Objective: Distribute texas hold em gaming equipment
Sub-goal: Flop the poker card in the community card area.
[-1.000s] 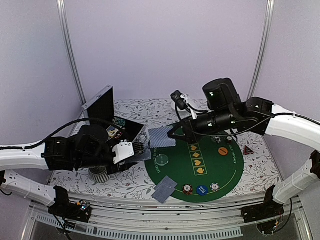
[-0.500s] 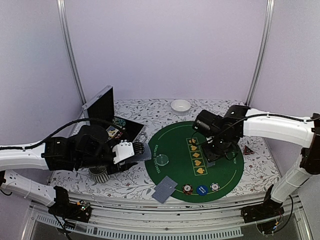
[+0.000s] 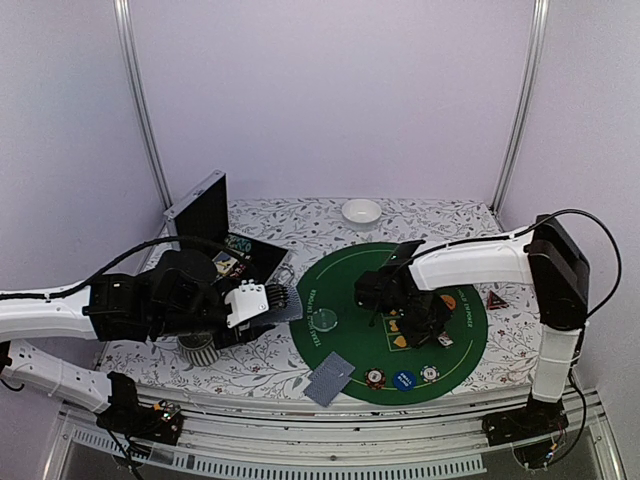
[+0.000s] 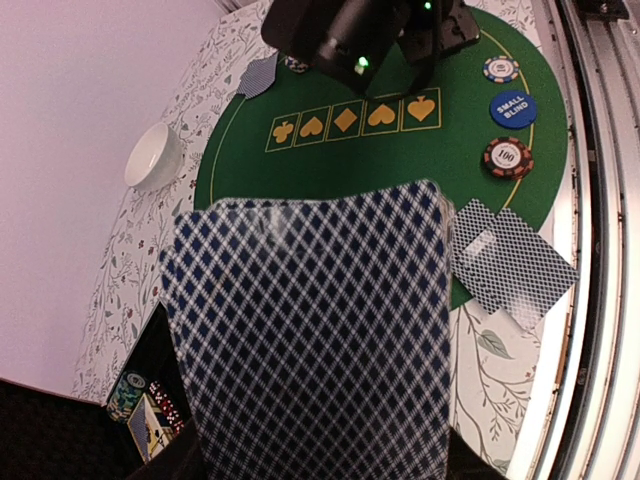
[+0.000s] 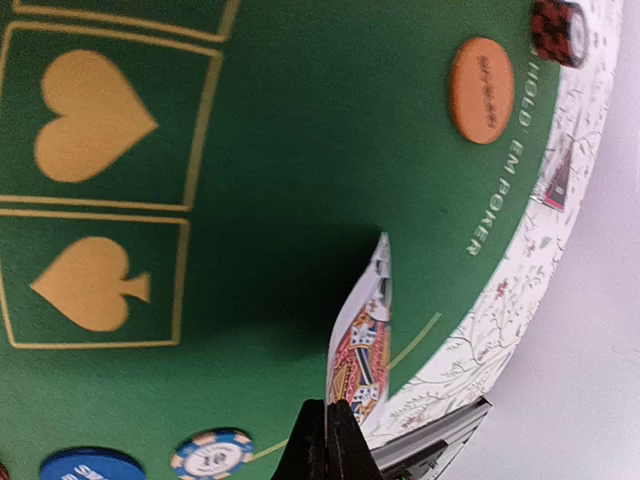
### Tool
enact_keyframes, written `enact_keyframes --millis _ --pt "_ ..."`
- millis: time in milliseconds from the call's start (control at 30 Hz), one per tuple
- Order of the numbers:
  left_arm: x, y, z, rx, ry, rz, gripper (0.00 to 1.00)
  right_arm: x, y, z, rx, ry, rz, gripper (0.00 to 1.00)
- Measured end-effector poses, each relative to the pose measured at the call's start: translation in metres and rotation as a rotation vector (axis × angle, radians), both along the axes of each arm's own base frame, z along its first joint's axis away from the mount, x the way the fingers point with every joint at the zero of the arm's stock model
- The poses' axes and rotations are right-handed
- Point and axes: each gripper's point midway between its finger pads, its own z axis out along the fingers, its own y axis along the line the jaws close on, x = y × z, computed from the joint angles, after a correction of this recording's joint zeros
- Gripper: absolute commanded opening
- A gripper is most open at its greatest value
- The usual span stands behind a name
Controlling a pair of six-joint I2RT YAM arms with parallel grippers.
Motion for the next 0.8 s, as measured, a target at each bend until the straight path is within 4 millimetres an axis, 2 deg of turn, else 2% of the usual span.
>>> enact_keyframes --millis 133,300,433,533,700,800 --pt "0.000 0.000 0.000 0.000 0.000 0.000 0.53 -0.007 0.032 -0.028 0.034 0.080 0.062 0.02" --pt "0.000 0.000 0.000 0.000 0.000 0.000 0.53 -0.008 0.079 -0.037 0.200 0.127 0.121 0.02" --pt "0.000 0.000 0.000 -0.001 0.000 0.000 0.53 -0.010 0.096 -0.042 0.280 0.162 0.132 0.02" --pt "0.000 0.001 0.002 -0.007 -0.003 0.000 0.53 -0.011 0.098 -0.047 0.299 0.185 0.120 0.02" --pt "0.000 0.001 0.005 -0.014 -0.006 0.000 0.53 -0.012 0.089 -0.050 0.298 0.189 0.069 0.02" --pt "-0.001 0.001 0.005 -0.017 -0.007 0.000 0.53 -0.017 0.072 -0.050 0.307 0.191 0.020 0.02"
